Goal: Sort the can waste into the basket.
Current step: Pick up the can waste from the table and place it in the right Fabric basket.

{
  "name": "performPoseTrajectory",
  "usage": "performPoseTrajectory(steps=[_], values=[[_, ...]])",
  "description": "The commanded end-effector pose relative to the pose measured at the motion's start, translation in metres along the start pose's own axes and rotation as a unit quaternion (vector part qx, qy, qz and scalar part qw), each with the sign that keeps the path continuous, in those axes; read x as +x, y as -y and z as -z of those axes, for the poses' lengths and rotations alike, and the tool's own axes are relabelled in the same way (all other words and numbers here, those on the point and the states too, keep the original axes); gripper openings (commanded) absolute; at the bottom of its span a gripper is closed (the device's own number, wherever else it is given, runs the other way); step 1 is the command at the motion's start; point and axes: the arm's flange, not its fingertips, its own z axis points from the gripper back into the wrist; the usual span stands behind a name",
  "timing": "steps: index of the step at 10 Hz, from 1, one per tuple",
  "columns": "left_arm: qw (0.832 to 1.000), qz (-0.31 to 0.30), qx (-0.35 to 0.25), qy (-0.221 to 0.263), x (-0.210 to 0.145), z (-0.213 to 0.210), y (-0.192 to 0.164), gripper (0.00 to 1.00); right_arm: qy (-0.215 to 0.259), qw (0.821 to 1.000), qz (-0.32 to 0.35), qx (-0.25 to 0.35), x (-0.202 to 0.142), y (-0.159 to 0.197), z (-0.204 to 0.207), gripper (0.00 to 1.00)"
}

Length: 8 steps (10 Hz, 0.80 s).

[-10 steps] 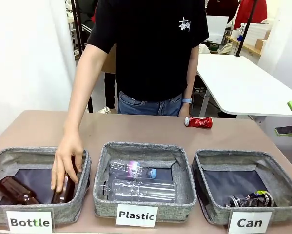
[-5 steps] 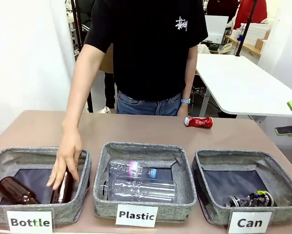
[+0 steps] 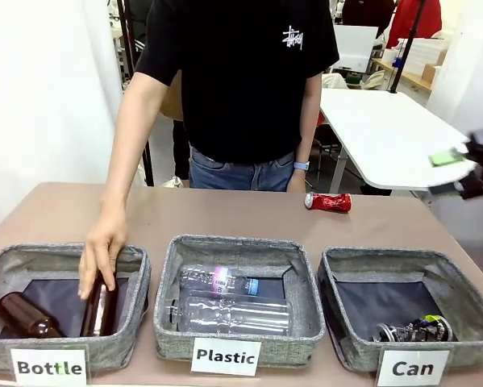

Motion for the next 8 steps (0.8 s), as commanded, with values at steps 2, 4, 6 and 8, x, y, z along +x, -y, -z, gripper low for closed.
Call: performPoseTrajectory(steps=[2, 4, 6, 8], values=[[0.996, 0.025, 0.020, -0.081, -0.049, 0.049, 0.009, 1.00, 0.017, 0.974, -0.059, -0.216, 0.090, 0.012, 0.047, 1.00], [0.995, 0.021, 0.022, -0.094, -0.068, 0.058, 0.007, 1.00, 0.029, 0.937, -0.138, -0.319, 0.112, 0.025, 0.076, 1.00], [0.999, 0.012, 0.018, -0.038, -0.041, 0.016, 0.007, 1.00, 0.018, 0.974, -0.110, -0.197, 0.092, 0.000, 0.050, 1.00], [0.998, 0.013, 0.032, 0.057, -0.014, -0.055, 0.009, 1.00, -0.006, 0.953, -0.133, -0.272, 0.099, 0.031, 0.060, 1.00]])
